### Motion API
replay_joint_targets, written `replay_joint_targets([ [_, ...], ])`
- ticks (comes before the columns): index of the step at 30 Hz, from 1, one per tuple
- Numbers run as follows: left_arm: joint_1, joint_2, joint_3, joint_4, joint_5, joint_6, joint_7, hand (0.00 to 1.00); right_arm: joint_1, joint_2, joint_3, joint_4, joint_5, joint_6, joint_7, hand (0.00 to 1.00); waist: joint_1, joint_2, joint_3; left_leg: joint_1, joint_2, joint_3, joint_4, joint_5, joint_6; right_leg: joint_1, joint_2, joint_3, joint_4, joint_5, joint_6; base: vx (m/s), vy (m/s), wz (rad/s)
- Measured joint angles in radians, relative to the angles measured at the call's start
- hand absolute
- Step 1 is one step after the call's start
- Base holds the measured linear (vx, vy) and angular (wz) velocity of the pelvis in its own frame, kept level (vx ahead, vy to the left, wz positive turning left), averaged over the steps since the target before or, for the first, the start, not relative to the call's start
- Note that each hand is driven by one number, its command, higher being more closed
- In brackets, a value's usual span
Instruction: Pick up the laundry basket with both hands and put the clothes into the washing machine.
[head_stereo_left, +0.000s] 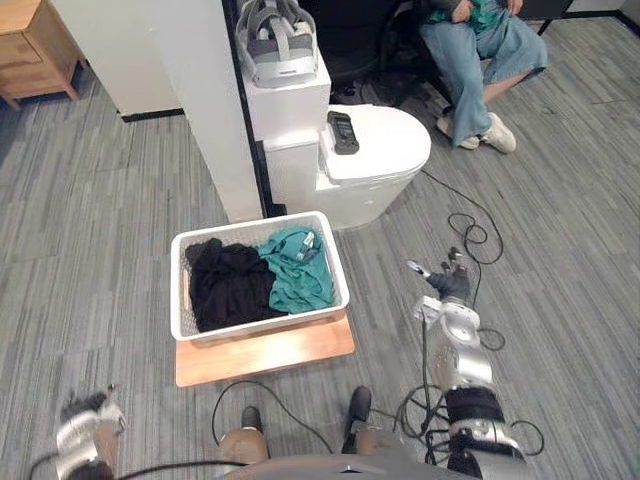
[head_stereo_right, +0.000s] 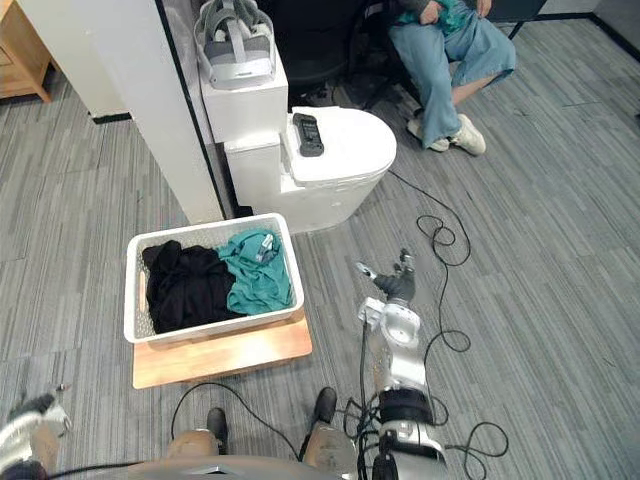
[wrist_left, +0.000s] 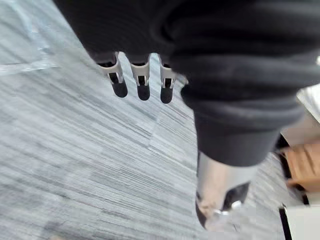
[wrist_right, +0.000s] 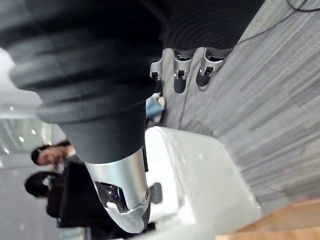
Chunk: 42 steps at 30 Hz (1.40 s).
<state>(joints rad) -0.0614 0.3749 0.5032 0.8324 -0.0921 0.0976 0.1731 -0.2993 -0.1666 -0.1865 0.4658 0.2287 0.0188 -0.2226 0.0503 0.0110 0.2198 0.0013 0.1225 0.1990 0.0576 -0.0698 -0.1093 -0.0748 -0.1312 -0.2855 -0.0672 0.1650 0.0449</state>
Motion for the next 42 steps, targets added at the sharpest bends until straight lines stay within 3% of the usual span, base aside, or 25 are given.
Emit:
replay_joint_targets([
  [4,-0.131,0.165,-0.126,-0.06,0.076,0.0,-0.051,0.0,-0.195,-0.067,0.047,0.173,0.001,0.028,0.032,0.0,0.014,0.001,0.055,-0.058,-0.001,-0.006,0.05,0.001,0.001,-0.037,-0.002,0.021,0.0,0.035,-0.007,-0.12,-0.012,-0.01],
  [8,-0.255,0.262,-0.171,-0.078,0.075,-0.01,-0.057,0.0,-0.302,-0.106,0.045,0.253,0.001,0.046,0.039,0.0,0.025,0.002,0.081,-0.104,0.001,-0.009,0.082,0.0,0.003,-0.068,-0.004,0.028,0.002,0.052,-0.01,-0.07,-0.009,0.0],
  [15,-0.438,0.322,-0.243,-0.077,0.076,-0.009,-0.077,0.0,-0.536,-0.177,0.022,0.412,0.0,0.094,0.046,0.0,0.032,0.001,0.147,-0.189,0.007,-0.009,0.143,-0.007,0.008,-0.13,-0.002,0.051,0.001,0.085,-0.013,-0.07,0.006,-0.03],
  [27,-0.546,0.308,-0.284,-0.071,0.076,0.008,-0.039,0.0,-0.677,-0.222,0.014,0.499,-0.002,0.117,0.046,0.0,0.018,0.002,0.233,-0.303,0.014,-0.023,0.237,-0.029,0.021,-0.192,-0.001,0.055,-0.003,0.108,-0.021,-0.04,0.032,0.01],
  [35,-0.569,0.131,-0.289,0.039,0.054,0.038,0.012,0.0,-0.752,-0.211,0.014,0.5,-0.04,0.117,0.044,0.0,0.008,0.003,0.263,-0.377,0.015,-0.02,0.264,-0.031,0.023,-0.266,-0.002,0.071,0.009,0.115,-0.026,-0.02,0.025,-0.01],
  [42,-0.627,0.09,-0.289,0.081,0.015,0.058,0.045,0.0,-0.761,-0.151,0.025,0.501,-0.046,0.121,0.038,0.0,0.0,0.003,0.266,-0.412,0.02,0.013,0.283,-0.038,0.029,-0.315,0.0,0.11,0.008,0.132,-0.034,-0.02,0.027,-0.14],
])
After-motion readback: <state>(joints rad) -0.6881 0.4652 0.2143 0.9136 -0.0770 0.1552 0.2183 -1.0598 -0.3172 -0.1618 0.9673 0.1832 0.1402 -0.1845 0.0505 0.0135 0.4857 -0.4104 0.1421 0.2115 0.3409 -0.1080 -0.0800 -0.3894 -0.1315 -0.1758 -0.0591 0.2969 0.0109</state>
